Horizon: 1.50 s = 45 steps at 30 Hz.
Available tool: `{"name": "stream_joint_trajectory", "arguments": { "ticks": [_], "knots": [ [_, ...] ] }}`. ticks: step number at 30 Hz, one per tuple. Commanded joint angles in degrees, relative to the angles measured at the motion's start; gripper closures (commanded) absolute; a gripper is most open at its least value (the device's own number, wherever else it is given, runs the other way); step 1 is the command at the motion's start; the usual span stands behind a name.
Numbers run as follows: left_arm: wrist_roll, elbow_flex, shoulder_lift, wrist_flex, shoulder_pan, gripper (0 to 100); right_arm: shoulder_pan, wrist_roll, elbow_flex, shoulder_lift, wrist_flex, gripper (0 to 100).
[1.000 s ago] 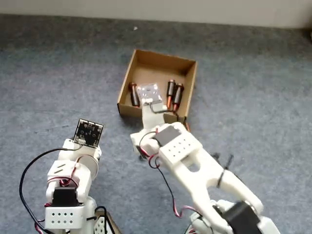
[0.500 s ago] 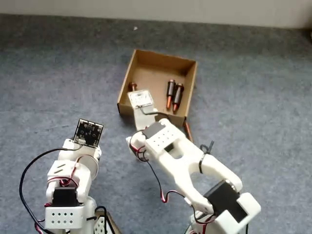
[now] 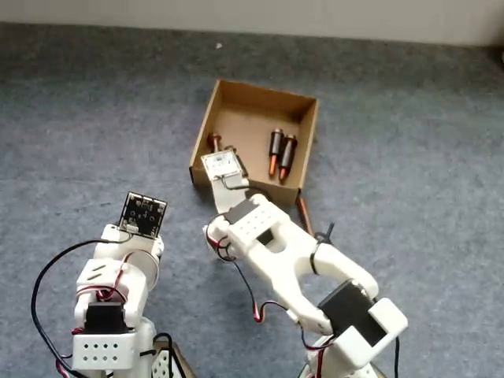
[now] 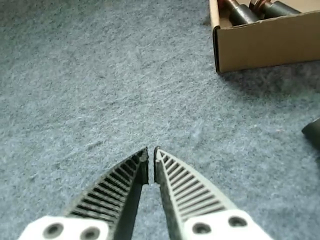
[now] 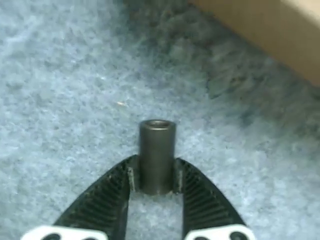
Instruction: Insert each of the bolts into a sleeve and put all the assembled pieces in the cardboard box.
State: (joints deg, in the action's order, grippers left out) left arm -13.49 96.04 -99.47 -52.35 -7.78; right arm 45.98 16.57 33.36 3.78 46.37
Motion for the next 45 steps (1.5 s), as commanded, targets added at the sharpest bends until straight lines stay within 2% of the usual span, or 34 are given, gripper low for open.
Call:
{"name": "stream_joint_trajectory", "arguments": {
  "ticks": [1, 6, 11, 17, 26, 30, 39, 42, 45],
  "knots": [
    [-0.4, 1.3, -0.5, 0.2, -0.4, 95, 0.7, -2.7, -1.4, 0.1, -0.9, 99.3],
    [-0.4, 1.3, -0.5, 0.1, -0.4, 95, -2.2, -3.2, -0.9, -2.1, 0.6, 99.3],
    [-0.4, 1.3, -0.5, 0.1, -0.4, 95, -4.0, -9.8, -0.1, -6.5, 6.4, 99.1],
    [-0.4, 1.3, -0.5, 0.1, -0.3, 95, -3.7, -10.0, 0.1, -7.0, 8.0, 85.5],
    [-0.4, 1.3, -0.5, 0.1, -0.3, 95, -3.6, -11.0, -0.3, -7.0, 7.9, 85.1],
    [-0.4, 1.3, -0.5, 0.1, -0.3, 95, -3.6, -14.2, -0.3, -6.7, 7.8, 89.3],
    [-0.4, 1.3, -0.5, 0.1, -0.2, 95, -4.8, -14.6, -0.5, 0.8, 7.9, 92.3],
    [-0.4, 1.3, -0.5, 0.1, -0.2, 95, -5.1, -14.7, -0.5, -2.2, 8.0, 99.8],
    [-0.4, 1.3, -0.5, 0.1, -0.2, 95, -5.9, -14.7, 0.0, -9.7, 8.2, 99.5]
  ]
}}
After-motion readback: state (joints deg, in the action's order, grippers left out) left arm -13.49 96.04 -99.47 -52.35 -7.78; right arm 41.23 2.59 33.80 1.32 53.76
